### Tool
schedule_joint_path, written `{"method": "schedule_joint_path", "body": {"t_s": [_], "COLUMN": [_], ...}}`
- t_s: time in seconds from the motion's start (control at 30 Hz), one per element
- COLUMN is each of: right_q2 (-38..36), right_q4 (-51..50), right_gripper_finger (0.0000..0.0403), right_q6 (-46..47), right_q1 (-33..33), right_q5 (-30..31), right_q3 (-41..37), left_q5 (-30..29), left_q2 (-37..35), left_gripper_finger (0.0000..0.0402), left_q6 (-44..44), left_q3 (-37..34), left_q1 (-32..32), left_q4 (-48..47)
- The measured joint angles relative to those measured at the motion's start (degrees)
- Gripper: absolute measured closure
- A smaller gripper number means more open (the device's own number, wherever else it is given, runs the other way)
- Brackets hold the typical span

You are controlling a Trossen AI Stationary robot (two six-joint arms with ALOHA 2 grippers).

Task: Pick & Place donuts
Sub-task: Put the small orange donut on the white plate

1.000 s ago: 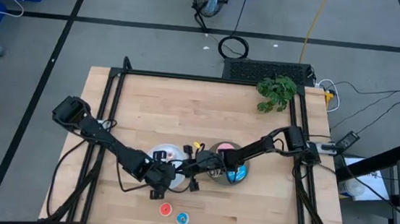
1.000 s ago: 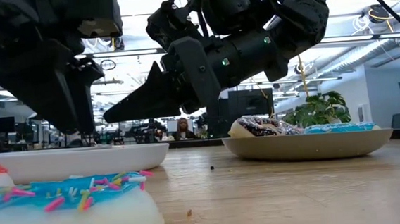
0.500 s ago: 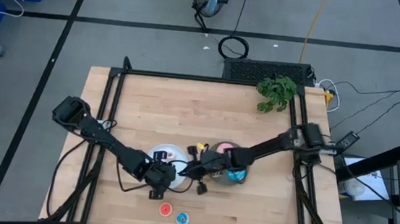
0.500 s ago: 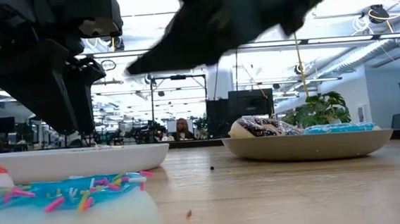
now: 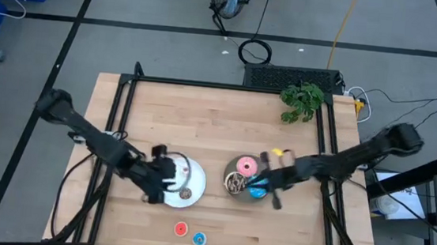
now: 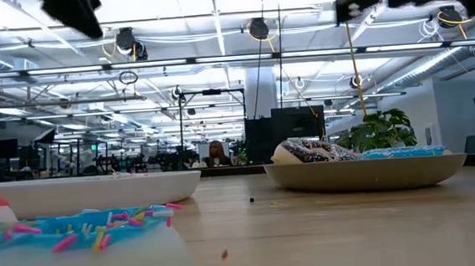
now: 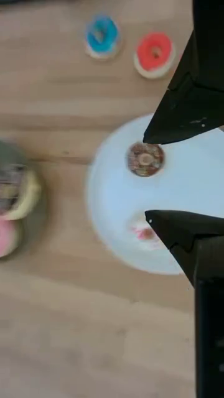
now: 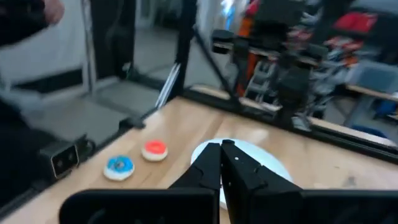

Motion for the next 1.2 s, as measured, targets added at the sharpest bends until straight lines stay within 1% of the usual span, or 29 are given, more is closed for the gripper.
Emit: {"method": "schedule_joint_path", "body": {"t_s": [0.07,0.13,0.23,0.3,0.37,0.43,0.53,0.67,0.7,0.83,0.9,0.97,1.03,1.1,1.2], "right_q2": [-5.3,-10.6,-17.1,-20.0,-22.5,-24.5,-26.1,-26.9,-26.8,-26.4,-26.4,-26.4,-26.4,-26.4,-26.4], "right_q4": [4.1,7.1,8.8,8.2,8.2,8.5,8.3,8.5,8.3,6.5,5.1,5.1,5.1,5.0,4.4], "right_gripper_finger": [0.0403,0.0403,0.0403,0.0403,0.0403,0.0403,0.0403,0.0403,0.0403,0.0403,0.0403,0.0403,0.0403,0.0403,0.0403], "right_q6": [2.2,3.3,3.5,3.5,3.2,2.3,1.0,-0.1,-0.4,-2.0,-2.5,-2.7,-3.1,-4.8,-7.2], "right_q1": [0.0,-0.3,-0.3,-0.3,-0.3,-0.3,-0.3,-0.3,-0.3,-0.3,-0.3,-0.3,-0.3,-0.3,-0.3], "right_q5": [1.5,1.7,1.7,1.7,1.7,1.7,2.1,7.3,8.9,13.2,13.6,13.5,13.5,13.5,13.5], "right_q3": [-5.8,-9.8,-13.3,-15.3,-16.8,-17.8,-18.8,-18.9,-18.9,-18.9,-18.9,-18.9,-18.9,-18.9,-18.9], "left_q5": [-1.3,-3.4,-9.5,-14.2,-18.1,-19.6,-19.8,-19.5,-19.1,-15.2,-14.7,-16.4,-19.8,-21.8,-22.8], "left_q2": [-4.0,-7.8,-13.1,-16.6,-20.3,-24.2,-29.8,-35.4,-36.4,-39.1,-40.4,-42.0,-43.7,-44.9,-44.7], "left_gripper_finger": [0.0218,0.0218,0.0218,0.0221,0.0234,0.0257,0.0305,0.0380,0.0391,0.0389,0.0394,0.0397,0.0394,0.0391,0.0397], "left_q6": [-0.3,0.0,2.2,4.2,4.1,3.4,2.0,1.2,1.7,6.8,9.7,11.1,11.3,10.8,9.0], "left_q3": [0.0,-0.2,-1.8,-4.1,-7.7,-12.0,-18.7,-26.6,-28.4,-33.3,-34.6,-35.2,-35.9,-37.1,-39.0], "left_q1": [-1.4,-3.4,-6.9,-8.7,-10.2,-10.8,-10.8,-10.8,-10.8,-10.9,-11.6,-12.2,-12.3,-12.3,-11.5], "left_q4": [-1.4,-2.3,-2.6,-2.5,-2.2,-0.1,3.4,8.3,10.2,18.6,20.5,20.1,20.2,21.5,30.7]}}
